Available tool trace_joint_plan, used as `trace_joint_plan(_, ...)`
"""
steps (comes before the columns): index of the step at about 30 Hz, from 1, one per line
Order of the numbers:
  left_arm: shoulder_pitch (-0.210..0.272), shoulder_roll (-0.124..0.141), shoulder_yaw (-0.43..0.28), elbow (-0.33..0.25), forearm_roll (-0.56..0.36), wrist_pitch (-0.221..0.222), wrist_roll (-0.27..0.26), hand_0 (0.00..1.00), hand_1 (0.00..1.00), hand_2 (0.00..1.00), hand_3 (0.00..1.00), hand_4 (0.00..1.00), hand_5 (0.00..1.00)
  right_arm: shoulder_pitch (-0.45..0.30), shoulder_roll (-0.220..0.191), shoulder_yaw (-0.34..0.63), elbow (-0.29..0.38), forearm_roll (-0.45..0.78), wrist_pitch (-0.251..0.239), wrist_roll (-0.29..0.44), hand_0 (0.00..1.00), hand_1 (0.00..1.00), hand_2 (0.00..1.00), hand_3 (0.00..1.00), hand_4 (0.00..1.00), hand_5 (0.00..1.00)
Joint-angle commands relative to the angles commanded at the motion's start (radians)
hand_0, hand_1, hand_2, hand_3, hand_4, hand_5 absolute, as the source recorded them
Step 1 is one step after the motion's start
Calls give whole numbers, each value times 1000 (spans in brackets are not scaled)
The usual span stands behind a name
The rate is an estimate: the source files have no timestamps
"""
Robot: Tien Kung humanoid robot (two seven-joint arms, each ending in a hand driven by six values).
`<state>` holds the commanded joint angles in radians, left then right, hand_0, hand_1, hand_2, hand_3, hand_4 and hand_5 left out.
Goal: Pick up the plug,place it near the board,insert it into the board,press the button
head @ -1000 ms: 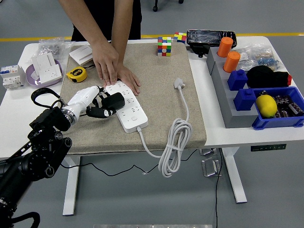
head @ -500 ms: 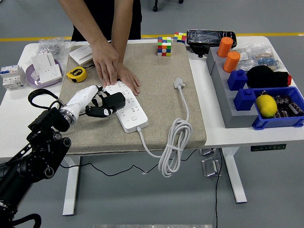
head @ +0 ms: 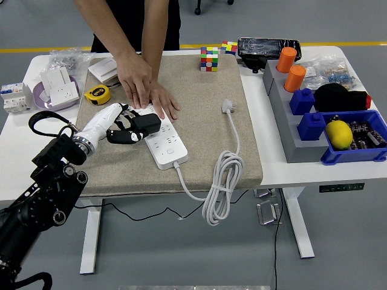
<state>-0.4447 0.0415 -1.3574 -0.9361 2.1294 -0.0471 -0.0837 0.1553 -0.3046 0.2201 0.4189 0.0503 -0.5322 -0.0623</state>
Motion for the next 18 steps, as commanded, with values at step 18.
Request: trace_joint_plan(18,67,-28,-115,-141,-170,-12,17,423,284,272,300,467,226,-1,3,5,0,0,0,0,821,788,753,757,998,998)
